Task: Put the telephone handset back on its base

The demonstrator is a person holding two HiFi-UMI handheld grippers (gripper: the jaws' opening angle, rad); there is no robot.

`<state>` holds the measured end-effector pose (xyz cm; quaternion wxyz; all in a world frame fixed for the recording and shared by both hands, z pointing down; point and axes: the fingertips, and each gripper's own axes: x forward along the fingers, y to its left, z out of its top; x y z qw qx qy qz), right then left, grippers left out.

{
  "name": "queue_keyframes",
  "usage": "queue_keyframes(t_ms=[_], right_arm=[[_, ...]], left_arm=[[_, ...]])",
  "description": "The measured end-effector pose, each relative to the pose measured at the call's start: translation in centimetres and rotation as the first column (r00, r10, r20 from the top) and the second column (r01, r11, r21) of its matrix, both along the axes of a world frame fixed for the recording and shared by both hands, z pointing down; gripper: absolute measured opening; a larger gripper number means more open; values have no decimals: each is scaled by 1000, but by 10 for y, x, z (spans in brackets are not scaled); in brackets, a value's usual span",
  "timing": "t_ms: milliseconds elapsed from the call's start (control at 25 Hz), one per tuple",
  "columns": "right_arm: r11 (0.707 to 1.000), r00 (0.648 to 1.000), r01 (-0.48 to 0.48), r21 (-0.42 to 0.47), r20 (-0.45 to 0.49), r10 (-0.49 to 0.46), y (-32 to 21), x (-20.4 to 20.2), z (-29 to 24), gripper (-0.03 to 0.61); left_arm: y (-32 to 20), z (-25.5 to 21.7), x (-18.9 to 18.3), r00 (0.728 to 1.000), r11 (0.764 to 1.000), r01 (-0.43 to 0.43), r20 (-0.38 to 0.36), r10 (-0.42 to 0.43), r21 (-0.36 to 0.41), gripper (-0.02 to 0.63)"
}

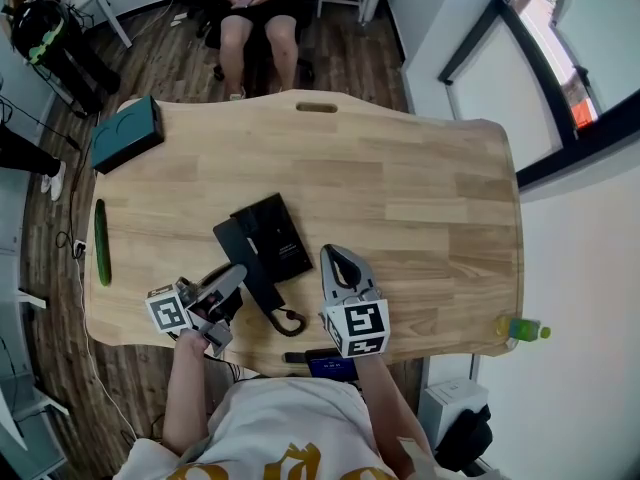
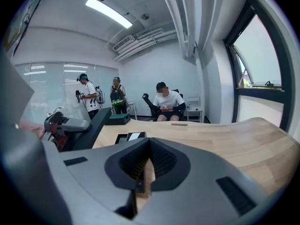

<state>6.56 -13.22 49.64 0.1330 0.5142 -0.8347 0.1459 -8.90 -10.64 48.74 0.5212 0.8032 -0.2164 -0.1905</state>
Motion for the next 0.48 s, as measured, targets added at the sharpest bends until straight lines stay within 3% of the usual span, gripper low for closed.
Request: queue_keyframes(t_ms=[480], right_arm=[[998, 999, 32, -61, -3, -33, -7, -7, 29, 3]], left_arm=[[-11, 32, 4, 999, 999, -17, 26, 18, -40, 72]])
